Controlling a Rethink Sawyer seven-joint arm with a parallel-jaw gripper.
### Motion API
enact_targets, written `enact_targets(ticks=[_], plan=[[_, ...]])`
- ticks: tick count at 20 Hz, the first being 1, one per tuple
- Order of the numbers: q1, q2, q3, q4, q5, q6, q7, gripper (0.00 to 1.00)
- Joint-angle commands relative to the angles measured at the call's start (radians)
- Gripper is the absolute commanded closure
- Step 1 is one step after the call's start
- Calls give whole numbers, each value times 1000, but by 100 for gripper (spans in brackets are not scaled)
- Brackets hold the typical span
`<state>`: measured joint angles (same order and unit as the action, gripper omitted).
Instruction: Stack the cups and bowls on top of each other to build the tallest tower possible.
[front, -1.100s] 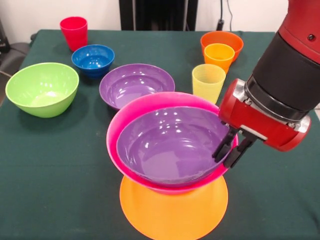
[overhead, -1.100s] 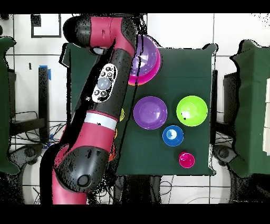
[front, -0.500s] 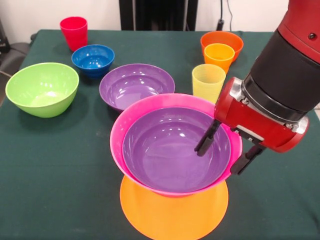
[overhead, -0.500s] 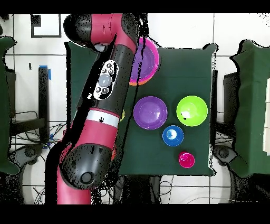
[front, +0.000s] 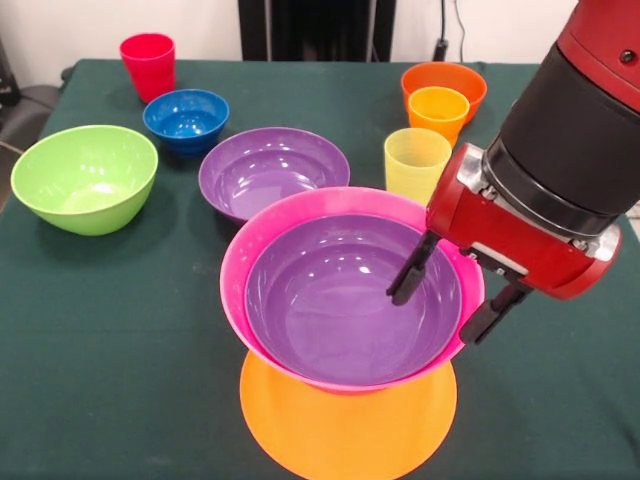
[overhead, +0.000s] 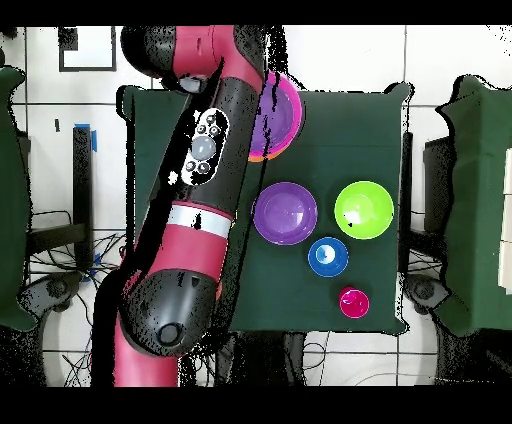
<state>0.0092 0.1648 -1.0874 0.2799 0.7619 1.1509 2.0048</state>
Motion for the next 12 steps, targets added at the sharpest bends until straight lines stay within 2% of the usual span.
enact_targets(ticks=[1, 5, 8, 12], plan=[[25, -33, 70, 65, -16, 85, 153, 0], [95, -126, 159, 255, -75, 65, 92, 0], [142, -189, 219, 409, -98, 25, 53, 0], [177, -256, 279, 561, -111, -39, 16, 0]])
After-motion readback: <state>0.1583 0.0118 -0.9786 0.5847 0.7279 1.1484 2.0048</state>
